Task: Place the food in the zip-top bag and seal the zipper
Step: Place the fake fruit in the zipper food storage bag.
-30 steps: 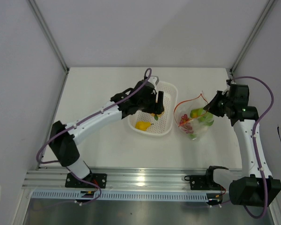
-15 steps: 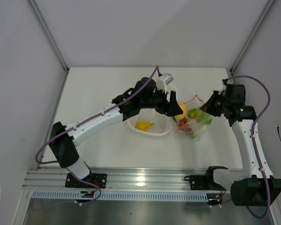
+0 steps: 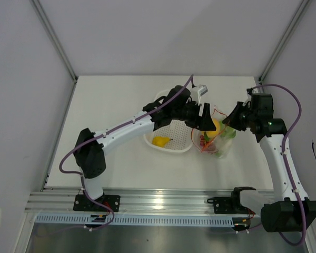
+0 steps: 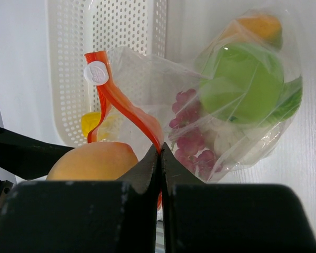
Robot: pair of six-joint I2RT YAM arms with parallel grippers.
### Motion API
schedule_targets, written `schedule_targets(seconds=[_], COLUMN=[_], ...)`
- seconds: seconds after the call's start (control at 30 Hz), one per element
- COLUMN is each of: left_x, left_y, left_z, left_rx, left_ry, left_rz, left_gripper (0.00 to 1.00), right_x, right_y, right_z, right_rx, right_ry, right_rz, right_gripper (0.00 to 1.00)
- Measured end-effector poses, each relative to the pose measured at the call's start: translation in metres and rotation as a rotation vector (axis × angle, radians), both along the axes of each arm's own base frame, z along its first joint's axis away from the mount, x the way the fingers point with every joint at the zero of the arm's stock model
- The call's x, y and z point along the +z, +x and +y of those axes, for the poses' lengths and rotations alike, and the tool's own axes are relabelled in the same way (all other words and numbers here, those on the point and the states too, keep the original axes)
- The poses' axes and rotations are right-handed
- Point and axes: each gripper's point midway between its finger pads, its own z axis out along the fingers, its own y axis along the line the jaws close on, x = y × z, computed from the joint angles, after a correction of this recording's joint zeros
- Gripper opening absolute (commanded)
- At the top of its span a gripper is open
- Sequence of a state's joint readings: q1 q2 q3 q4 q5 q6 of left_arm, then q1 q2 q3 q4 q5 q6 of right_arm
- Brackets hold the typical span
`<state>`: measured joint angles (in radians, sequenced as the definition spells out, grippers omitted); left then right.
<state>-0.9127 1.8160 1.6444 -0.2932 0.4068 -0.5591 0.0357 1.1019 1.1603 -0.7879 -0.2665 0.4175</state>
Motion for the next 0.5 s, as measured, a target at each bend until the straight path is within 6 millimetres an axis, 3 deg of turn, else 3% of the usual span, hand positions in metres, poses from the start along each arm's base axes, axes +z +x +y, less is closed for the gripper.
schedule_targets(seconds=[0.07,0.1,0.5], left_x=[0.003,0.004,-0.004], left_y=[0.002,0.003,0.014], left_z=[-0.003,-0.004,0.008], left_rx=[0.001,0.002,0.069], left_ry=[-0.002,-0.002,0.086], left_rz=[0.002,0.000,-0.032], left_gripper=[0.94,1.00,1.00], right_x=[0.000,0.000,0.000], right_y=[0.000,0.000,0.000], right_z=[0.000,0.000,0.000], right_rx=[0.000,0.000,0.001], right_ry=[0.000,0.000,-0.001], right_rz=[0.000,0.000,0.000], right_gripper=[0.00,0.00,0.00])
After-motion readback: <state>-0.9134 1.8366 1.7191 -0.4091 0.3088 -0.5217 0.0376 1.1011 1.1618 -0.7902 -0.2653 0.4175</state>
